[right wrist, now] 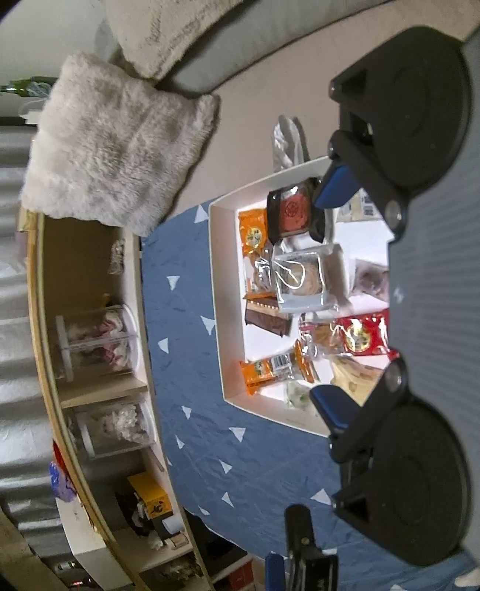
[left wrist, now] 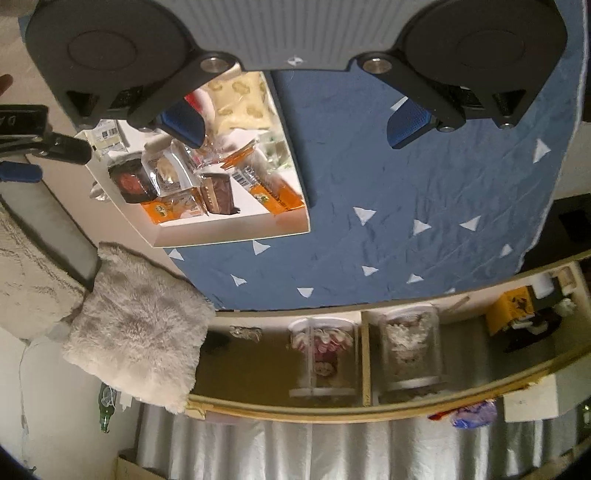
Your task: Organize snacks
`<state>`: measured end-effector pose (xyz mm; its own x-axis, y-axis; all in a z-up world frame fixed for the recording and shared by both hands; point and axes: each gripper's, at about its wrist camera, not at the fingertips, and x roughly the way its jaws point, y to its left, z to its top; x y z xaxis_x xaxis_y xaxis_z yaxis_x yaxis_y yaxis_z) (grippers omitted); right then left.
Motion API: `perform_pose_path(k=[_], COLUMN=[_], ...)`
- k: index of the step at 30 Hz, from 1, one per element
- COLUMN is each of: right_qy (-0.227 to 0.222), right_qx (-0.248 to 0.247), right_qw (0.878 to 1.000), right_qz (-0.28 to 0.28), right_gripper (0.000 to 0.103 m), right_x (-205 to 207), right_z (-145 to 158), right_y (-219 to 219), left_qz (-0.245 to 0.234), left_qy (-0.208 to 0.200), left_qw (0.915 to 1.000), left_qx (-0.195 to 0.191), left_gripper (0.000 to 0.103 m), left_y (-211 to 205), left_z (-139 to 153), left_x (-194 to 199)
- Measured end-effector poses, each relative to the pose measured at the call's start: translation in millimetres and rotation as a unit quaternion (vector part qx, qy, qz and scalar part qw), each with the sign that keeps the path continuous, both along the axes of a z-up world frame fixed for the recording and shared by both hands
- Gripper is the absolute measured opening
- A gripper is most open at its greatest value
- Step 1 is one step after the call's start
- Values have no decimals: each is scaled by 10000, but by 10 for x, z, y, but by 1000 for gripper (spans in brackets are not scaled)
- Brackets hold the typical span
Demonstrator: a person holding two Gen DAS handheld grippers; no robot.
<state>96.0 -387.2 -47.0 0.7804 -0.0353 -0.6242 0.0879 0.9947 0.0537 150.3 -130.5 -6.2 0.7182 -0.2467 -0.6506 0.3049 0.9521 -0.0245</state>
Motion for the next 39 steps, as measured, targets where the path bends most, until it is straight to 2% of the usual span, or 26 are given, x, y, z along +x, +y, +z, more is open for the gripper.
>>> perform_pose_path(k=[10,14,22,30,39], right_qy=[-562,-668,-756,-805,-923], right_qx=[-157,-295,-523,-542,-611], right_qw=[9983,9973,9957,9952,9936], right_qz=[18,15,-119,-111,-206], right_gripper=[102,102,102,102,102], right_x=[-619,-811,-1066,-1110,-1137], right_z=[90,76,-32,-187,-199], right_y=[164,218,276,293,304], left_qz=[206,367,333,166,192], left_qy=[-535,-827,-933,-988,-1016], left_qw=[9984,9959,9950,9949,9946], left_qx=[-30,87,82,85,-16], left_gripper=[103,103,103,103,103], left_y=[143,166,198,187,239], left_z=[19,-9,-169,-296,-323], left_x=[-585,-721,-850,-935,-943])
